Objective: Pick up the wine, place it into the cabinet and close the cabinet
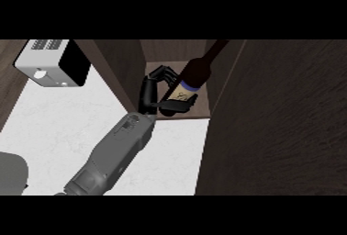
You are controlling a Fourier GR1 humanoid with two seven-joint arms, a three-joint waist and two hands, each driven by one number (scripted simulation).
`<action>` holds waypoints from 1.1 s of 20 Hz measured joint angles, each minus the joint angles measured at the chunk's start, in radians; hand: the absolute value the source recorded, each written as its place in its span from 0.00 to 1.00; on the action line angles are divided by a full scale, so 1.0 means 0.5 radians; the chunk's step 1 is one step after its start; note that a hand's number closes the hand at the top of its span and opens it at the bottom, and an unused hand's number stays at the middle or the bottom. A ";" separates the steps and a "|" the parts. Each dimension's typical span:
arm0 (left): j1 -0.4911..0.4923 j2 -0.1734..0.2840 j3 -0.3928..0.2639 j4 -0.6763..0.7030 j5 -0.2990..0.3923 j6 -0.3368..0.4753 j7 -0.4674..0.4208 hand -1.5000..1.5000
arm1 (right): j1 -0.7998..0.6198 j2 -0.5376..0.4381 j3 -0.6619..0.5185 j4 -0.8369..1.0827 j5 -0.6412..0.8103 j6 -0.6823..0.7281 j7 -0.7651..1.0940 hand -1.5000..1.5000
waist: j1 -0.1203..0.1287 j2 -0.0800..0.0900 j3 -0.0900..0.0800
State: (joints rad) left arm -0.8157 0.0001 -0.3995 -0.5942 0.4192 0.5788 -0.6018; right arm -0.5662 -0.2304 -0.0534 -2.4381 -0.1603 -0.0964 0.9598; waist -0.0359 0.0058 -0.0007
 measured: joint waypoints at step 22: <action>-0.477 0.013 0.363 0.756 0.304 -0.247 -0.295 1.00 | -0.122 0.020 0.021 0.053 -0.030 -0.018 0.020 0.00 | -0.039 0.018 0.000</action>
State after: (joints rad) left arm -1.0542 0.0066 -0.2179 -0.2163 0.5710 0.4554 -0.7494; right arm -0.6271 -0.2204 -0.0428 -2.4115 -0.1754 -0.1055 0.9696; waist -0.0553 0.0148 -0.0009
